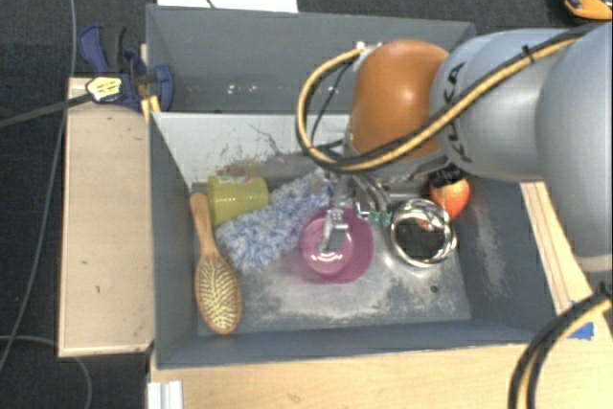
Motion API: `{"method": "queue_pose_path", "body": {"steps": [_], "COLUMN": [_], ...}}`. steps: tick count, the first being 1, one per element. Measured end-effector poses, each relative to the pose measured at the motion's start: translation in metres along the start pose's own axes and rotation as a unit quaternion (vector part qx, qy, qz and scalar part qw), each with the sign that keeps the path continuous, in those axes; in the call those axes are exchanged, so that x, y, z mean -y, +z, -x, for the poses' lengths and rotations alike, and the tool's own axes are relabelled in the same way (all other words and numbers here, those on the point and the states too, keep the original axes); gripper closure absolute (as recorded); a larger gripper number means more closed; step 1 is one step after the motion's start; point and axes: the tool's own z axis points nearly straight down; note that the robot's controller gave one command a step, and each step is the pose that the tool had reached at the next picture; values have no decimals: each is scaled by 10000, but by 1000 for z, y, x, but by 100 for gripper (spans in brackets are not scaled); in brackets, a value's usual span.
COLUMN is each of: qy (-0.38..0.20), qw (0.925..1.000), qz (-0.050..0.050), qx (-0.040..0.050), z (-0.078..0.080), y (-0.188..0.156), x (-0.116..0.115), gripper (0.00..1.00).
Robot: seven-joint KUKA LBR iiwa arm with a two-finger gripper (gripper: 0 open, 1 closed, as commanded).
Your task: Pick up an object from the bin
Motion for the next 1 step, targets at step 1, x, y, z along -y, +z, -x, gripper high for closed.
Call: {"method": "queue_pose_path", "body": {"steps": [1], "qy": [1], "qw": [10000], "qz": [0], "qx": [0], "z": [0], "y": [0], "x": [0], "gripper": [0]}}
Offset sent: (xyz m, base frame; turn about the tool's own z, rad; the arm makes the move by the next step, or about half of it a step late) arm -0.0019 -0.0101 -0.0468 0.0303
